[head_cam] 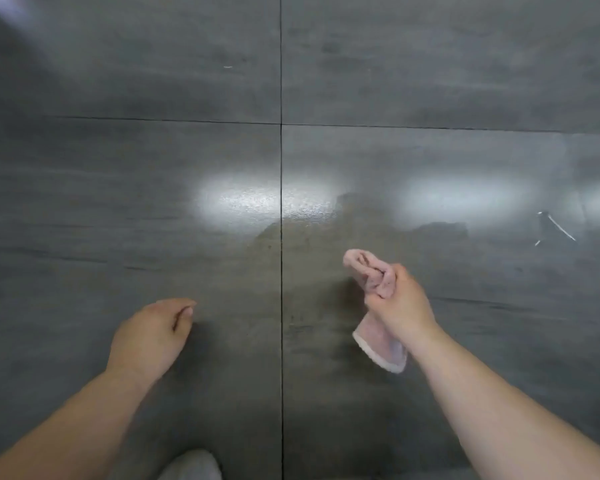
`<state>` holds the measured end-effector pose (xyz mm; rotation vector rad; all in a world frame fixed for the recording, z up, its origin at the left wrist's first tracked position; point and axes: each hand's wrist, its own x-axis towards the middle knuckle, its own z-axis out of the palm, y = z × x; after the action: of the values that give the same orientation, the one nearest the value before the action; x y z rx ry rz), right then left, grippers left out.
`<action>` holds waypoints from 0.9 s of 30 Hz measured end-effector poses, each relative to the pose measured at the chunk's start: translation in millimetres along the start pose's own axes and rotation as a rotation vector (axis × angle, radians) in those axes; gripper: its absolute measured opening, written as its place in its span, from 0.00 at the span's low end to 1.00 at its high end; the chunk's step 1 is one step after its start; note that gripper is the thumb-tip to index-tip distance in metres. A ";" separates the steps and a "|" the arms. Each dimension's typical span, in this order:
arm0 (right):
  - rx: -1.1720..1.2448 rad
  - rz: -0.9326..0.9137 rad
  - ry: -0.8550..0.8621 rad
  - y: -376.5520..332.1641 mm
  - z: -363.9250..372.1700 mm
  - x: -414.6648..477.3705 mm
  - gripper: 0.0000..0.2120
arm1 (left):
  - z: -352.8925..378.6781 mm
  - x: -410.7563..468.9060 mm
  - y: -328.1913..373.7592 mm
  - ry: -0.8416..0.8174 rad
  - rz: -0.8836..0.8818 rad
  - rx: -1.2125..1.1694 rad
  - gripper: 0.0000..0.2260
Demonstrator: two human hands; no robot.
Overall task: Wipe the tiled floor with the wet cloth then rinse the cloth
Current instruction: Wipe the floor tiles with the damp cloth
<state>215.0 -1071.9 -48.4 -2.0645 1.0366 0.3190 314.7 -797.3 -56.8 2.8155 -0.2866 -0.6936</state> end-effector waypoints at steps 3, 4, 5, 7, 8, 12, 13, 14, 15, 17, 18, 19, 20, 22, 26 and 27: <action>0.239 0.210 0.067 -28.0 -56.0 -61.1 0.12 | -76.3 -42.3 45.1 0.079 -0.051 -0.132 0.12; 0.310 0.289 0.101 -37.1 -78.3 -85.7 0.09 | -104.2 -56.6 57.1 0.094 -0.080 -0.155 0.11; 0.365 0.360 0.138 -46.9 -102.7 -109.9 0.06 | -133.3 -70.3 67.2 0.094 -0.108 -0.163 0.10; 0.450 0.444 0.175 -68.7 -154.2 -159.4 0.07 | -190.4 -99.3 84.7 0.049 -0.097 -0.134 0.09; 0.474 0.481 0.198 -78.6 -181.6 -181.7 0.09 | -218.2 -115.0 94.7 0.023 -0.075 -0.120 0.09; 0.524 0.588 0.279 -99.0 -281.6 -255.3 0.15 | -316.5 -164.5 147.3 -0.062 -0.069 -0.046 0.06; 0.532 0.586 0.278 -98.9 -303.4 -267.0 0.16 | -330.4 -170.2 158.4 -0.067 -0.068 -0.022 0.07; 0.532 0.589 0.278 -93.3 -323.1 -274.6 0.15 | -335.4 -171.0 163.1 -0.050 -0.068 -0.011 0.11; 0.533 0.600 0.284 -85.2 -340.4 -277.8 0.14 | -336.1 -169.0 166.8 -0.023 -0.076 -0.012 0.16; 0.554 0.646 0.292 -61.5 -371.2 -277.7 0.12 | -334.9 -172.2 197.5 0.045 -0.077 -0.008 0.19; 0.570 0.648 0.298 -47.8 -386.0 -272.7 0.13 | -333.6 -179.0 228.9 0.050 -0.099 -0.011 0.14; 0.578 0.626 0.293 -32.3 -399.4 -264.2 0.15 | -332.7 -189.2 267.3 0.055 -0.091 -0.034 0.09; 0.566 0.600 0.273 -14.7 -411.2 -253.6 0.17 | -322.4 -193.8 295.3 0.053 -0.040 -0.040 0.06; 0.529 0.588 0.238 21.9 -432.6 -228.7 0.18 | -291.5 -196.9 343.1 0.031 0.016 -0.011 0.07; 0.493 0.522 0.279 87.0 -453.0 -172.0 0.25 | -205.2 -173.6 422.7 -0.021 0.088 -0.011 0.09; 0.440 0.485 0.295 102.5 -453.2 -156.0 0.27 | -180.9 -165.0 439.4 -0.026 0.115 -0.016 0.09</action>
<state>-15.4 -1357.1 276.9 -1.4758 1.6266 0.0142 198.6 -1146.0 286.7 2.7508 -0.4412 -0.7039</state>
